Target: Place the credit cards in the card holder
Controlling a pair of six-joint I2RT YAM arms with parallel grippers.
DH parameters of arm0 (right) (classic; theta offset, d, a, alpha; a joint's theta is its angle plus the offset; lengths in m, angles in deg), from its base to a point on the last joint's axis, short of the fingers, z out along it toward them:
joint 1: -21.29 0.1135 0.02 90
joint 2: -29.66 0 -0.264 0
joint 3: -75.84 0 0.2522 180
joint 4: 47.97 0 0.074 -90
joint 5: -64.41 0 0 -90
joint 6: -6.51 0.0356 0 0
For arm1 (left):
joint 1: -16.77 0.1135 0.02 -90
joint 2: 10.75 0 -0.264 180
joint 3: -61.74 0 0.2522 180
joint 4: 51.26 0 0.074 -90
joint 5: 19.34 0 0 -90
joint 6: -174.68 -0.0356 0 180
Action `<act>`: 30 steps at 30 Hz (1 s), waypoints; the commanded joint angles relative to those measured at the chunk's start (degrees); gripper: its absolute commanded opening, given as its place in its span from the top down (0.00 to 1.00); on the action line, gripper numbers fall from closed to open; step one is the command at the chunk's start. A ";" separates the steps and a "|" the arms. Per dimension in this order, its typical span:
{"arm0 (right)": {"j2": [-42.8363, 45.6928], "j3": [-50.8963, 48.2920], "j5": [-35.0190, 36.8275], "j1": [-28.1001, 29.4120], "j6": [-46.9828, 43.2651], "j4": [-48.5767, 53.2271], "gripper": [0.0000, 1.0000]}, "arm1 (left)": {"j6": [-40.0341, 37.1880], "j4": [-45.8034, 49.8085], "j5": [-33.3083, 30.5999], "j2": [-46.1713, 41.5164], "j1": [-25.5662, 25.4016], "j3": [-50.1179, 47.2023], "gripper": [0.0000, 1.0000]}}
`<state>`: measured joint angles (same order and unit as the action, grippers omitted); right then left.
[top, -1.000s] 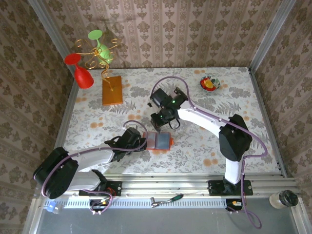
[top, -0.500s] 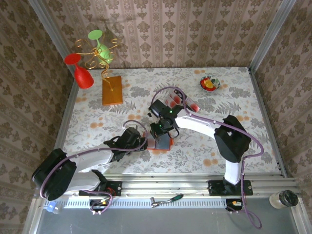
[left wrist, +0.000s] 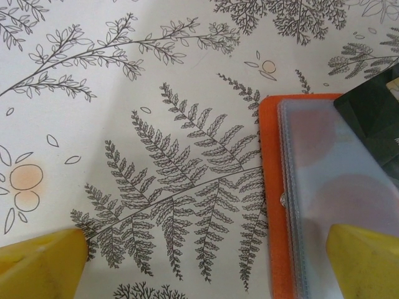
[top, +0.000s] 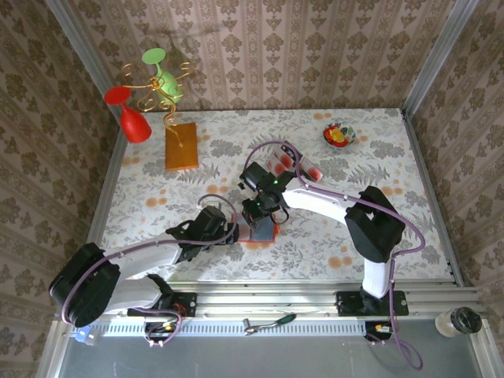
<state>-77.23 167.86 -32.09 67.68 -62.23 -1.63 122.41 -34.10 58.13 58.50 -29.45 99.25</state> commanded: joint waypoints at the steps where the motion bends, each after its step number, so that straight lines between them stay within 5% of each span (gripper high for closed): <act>1: -0.78 -1.05 -0.62 0.34 0.65 -0.60 1.00 | -0.73 0.01 0.84 1.34 -0.37 0.20 0.01; 30: 2.34 -1.79 -2.64 -0.07 2.28 -1.46 1.00 | -0.73 -1.40 0.92 5.72 -0.86 -0.28 0.06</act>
<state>-77.40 166.35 -33.45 67.66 -60.83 -4.01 121.74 -34.51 56.60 62.18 -29.77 99.93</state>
